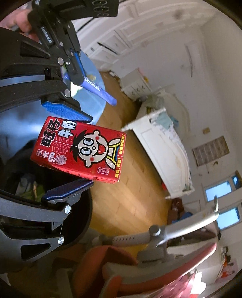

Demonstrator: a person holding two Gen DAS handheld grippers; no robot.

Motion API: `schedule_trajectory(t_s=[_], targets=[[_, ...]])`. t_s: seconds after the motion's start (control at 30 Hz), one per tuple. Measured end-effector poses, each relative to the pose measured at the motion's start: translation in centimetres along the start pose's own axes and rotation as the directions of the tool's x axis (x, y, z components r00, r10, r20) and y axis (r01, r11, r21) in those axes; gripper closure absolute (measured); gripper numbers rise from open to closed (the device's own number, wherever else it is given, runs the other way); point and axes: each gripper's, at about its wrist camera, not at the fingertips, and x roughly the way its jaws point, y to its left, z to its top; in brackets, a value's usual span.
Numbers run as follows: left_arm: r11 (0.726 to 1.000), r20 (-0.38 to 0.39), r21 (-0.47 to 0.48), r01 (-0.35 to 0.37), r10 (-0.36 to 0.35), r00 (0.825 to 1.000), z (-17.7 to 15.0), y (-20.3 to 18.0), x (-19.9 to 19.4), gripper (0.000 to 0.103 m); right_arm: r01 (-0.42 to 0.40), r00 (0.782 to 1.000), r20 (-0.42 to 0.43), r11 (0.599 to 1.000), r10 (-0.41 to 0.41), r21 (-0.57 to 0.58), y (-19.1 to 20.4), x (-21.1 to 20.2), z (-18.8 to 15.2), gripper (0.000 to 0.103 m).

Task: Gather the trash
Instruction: 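Carry both items to the black bin and open both tools to drop them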

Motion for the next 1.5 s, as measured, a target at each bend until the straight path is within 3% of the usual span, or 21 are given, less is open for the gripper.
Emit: schedule_trajectory(t_s=[0.27,0.93,1.33,1.37,1.43,1.5], targets=[[0.998,-0.046,0.04,0.039,-0.037,0.998,-0.2,-3.2,2.9,0.089,0.037,0.999,-0.032,0.998,-0.035,0.043,-2.8,0.8,-1.3,0.041],[0.995,-0.152,0.069,0.073,-0.062,0.987,-0.9,-5.1,8.0,0.089,0.093,0.991,-0.11,0.989,-0.08,0.117,-7.2,3.4,-4.2,0.04],[0.993,-0.167,0.086,0.079,-0.064,0.984,-0.7,-6.3,9.1,0.085,0.141,0.982,-0.143,0.981,-0.121,0.137,-8.7,3.8,-4.9,0.037],[0.993,-0.168,0.086,0.078,-0.062,0.984,-0.7,-6.4,9.1,0.082,0.148,0.981,-0.146,0.979,-0.128,0.137,-8.8,3.9,-4.9,0.034],[0.994,-0.167,0.086,0.072,-0.057,0.984,-0.7,-6.5,9.0,0.068,0.16,0.979,-0.145,0.978,-0.141,0.134,-8.6,3.6,-5.0,0.027],[0.995,-0.144,0.084,0.057,-0.044,0.989,-0.8,-6.3,8.5,0.041,0.173,0.977,-0.147,0.977,-0.154,0.125,-8.5,3.6,-5.1,0.025]])
